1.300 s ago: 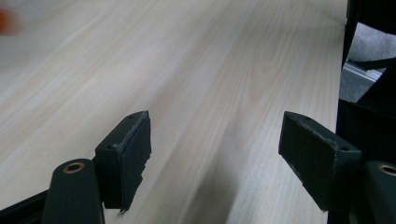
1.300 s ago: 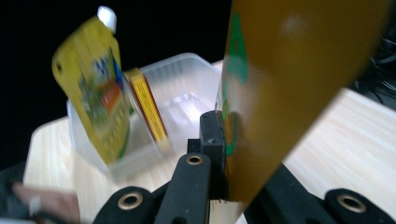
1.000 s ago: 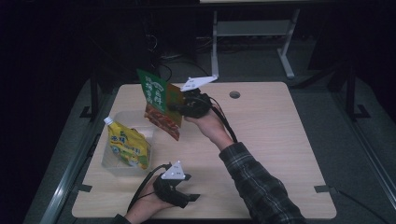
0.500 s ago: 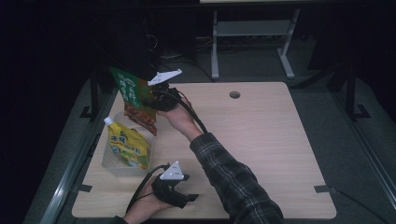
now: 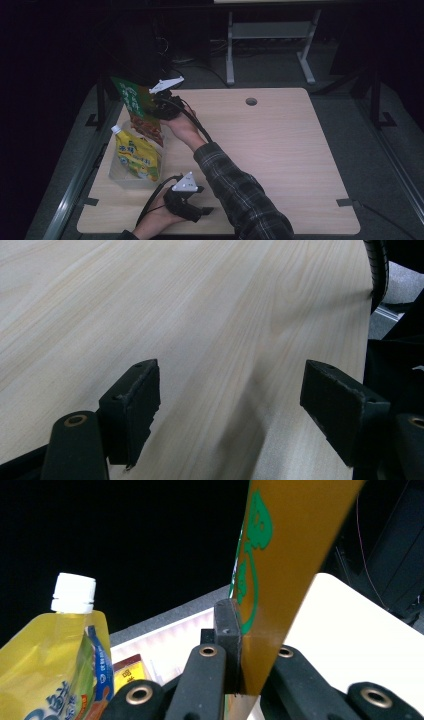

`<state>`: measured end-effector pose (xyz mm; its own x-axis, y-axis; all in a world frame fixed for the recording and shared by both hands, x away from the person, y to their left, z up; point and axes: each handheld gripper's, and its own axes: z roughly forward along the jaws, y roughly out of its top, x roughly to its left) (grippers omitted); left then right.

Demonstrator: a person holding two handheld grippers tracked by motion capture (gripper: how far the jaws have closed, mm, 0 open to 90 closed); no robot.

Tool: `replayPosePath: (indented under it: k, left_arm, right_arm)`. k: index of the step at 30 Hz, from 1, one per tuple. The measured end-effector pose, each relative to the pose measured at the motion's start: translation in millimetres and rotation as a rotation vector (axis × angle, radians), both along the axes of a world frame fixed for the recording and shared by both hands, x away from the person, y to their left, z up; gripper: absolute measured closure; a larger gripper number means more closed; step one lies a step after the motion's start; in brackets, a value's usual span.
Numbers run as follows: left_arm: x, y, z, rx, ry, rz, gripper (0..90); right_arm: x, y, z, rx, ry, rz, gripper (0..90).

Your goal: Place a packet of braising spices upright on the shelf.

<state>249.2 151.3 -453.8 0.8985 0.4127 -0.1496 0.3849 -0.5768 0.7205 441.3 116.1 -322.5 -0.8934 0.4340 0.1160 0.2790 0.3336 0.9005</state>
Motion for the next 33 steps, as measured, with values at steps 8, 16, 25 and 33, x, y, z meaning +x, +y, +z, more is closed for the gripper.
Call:
replayPosePath:
  k: [8,16,25,33]
  left_arm:
    - [2.5,-0.1,0.8,0.007,0.000,-0.005,23.5]
    - [4.1,0.0,0.8,0.009,0.001,0.000,23.4]
    - [7.0,-4.3,-0.8,0.003,0.007,-0.013,23.1]
    - [10.8,-1.8,0.2,0.002,0.000,-0.008,22.8]
  right_arm:
    - [1.5,9.7,-16.4,-0.051,0.019,0.008,88.9]
    - [-2.8,9.4,-22.1,-0.074,0.016,0.021,77.3]
    - [-18.4,-38.9,-3.9,-0.056,0.009,0.007,49.2]
    - [-38.0,-88.9,-5.5,-0.082,-0.012,-0.029,40.6]
